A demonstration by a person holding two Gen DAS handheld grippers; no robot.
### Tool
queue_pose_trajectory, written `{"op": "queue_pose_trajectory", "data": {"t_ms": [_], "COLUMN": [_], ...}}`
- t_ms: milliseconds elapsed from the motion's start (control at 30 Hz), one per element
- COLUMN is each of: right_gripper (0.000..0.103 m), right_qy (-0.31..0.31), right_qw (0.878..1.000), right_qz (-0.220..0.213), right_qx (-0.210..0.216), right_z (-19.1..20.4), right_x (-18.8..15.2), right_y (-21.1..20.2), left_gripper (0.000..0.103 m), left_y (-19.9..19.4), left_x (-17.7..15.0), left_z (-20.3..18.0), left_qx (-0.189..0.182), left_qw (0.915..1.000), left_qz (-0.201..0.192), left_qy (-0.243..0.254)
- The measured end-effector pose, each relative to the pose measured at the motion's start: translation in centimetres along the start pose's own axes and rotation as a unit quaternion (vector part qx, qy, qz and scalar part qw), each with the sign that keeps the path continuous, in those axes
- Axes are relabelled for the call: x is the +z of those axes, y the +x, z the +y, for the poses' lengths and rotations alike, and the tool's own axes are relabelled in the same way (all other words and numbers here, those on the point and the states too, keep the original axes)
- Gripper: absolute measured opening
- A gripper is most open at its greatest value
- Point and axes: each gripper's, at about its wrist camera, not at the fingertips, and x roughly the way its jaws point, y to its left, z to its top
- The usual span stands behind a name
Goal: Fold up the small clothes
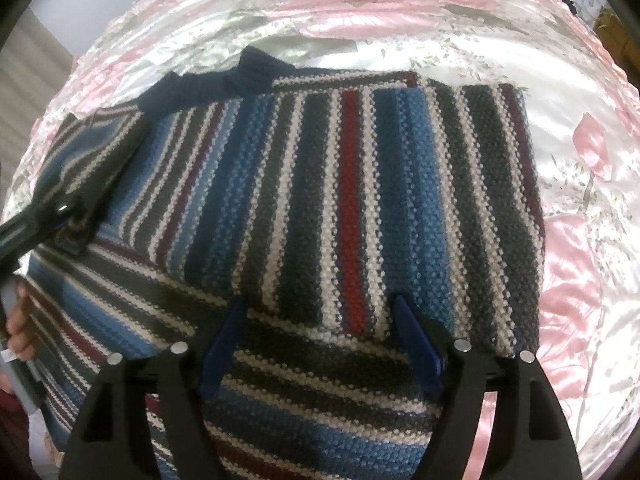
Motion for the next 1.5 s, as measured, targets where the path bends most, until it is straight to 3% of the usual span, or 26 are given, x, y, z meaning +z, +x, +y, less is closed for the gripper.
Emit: {"op": "queue_pose_trajectory", "data": {"t_ms": [33, 100, 200, 267, 367, 533, 700, 1033, 1067, 1133, 1167, 1200, 1267, 1500], "right_gripper": [0.077, 0.077, 0.077, 0.077, 0.077, 0.077, 0.077, 0.077, 0.074, 0.051, 0.032, 0.025, 0.012, 0.011], "right_qy": [0.0, 0.004, 0.016, 0.012, 0.001, -0.019, -0.007, 0.047, 0.055, 0.067, 0.068, 0.061, 0.03, -0.032], "right_qw": [1.0, 1.0, 1.0, 1.0, 1.0, 0.999, 0.997, 0.984, 0.983, 0.977, 0.973, 0.97, 0.976, 0.985], "right_qz": [0.0, 0.002, 0.0, -0.006, -0.006, -0.004, 0.013, 0.075, 0.081, 0.098, 0.102, 0.1, 0.08, -0.017], "right_qx": [0.0, 0.001, 0.001, 0.007, 0.019, 0.034, 0.07, 0.155, 0.155, 0.178, 0.197, 0.213, 0.202, 0.168], "right_z": [0.0, 0.1, 0.2, 1.0, 3.0, 6.8, 9.1, 14.5, 14.6, 14.9, 15.0, 15.3, 15.6, 13.0], "right_x": [0.0, 0.1, 0.3, 0.7, 1.7, 3.8, 6.1, 10.3, 10.3, 10.4, 10.4, 10.5, 10.5, 10.2], "right_y": [0.0, -0.1, -0.9, -1.6, -2.2, -2.2, -1.3, 3.5, 4.1, 5.3, 5.6, 5.4, 4.4, -0.5], "left_gripper": [0.07, 0.071, 0.071, 0.071, 0.071, 0.067, 0.068, 0.075, 0.075, 0.075, 0.075, 0.075, 0.075, 0.073], "left_y": [-0.9, -2.8, -6.1, -7.8, -9.2, -6.7, -3.6, -2.6, -2.8, -2.9, -3.0, -3.0, -3.2, -6.3], "left_x": [-0.4, -1.2, -1.9, -1.5, 0.6, 3.9, 4.6, 3.8, 3.7, 3.4, 3.3, 3.2, 3.0, 3.0], "left_z": [0.2, 0.9, 2.9, 4.5, 6.8, 9.5, 12.6, 14.4, 14.9, 15.3, 15.2, 15.1, 15.2, 14.5], "left_qx": [-0.015, -0.028, 0.001, 0.032, 0.13, 0.208, 0.221, 0.193, 0.185, 0.177, 0.178, 0.183, 0.186, 0.14], "left_qw": [0.9999, 0.9995, 0.9998, 0.9987, 0.9892, 0.9775, 0.9743, 0.9804, 0.9817, 0.9831, 0.983, 0.9823, 0.9817, 0.9872], "left_qz": [0.006, 0.005, -0.017, -0.039, -0.068, -0.033, 0.033, 0.023, 0.022, 0.019, 0.018, 0.018, 0.015, -0.022], "left_qy": [0.003, 0.011, 0.013, 0.006, 0.002, -0.003, -0.024, -0.034, -0.04, -0.045, -0.042, -0.036, -0.036, -0.074]}}
